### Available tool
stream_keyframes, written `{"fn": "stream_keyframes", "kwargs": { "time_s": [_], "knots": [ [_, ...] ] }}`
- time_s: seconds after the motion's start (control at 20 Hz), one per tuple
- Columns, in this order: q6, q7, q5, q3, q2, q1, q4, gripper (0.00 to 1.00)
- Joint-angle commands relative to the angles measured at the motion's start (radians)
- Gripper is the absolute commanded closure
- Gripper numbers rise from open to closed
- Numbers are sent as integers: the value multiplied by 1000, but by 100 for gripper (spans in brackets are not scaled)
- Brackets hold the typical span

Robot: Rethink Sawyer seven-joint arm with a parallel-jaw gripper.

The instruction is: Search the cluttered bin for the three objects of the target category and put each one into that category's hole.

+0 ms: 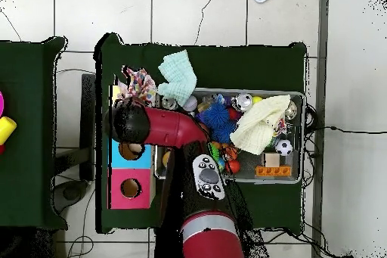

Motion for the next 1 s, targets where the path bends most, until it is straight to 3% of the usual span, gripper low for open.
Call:
{"fn": "stream_keyframes", "kwargs": {
  "time_s": [0.05, 0.6, 1.0],
  "knots": [
    [-57, 212, 42, 97, 138, -18, 83, 100],
    [-306, 184, -39, 18, 293, 40, 13, 100],
    [-355, 181, -5, -47, 355, 87, -34, 100]
  ]
}}
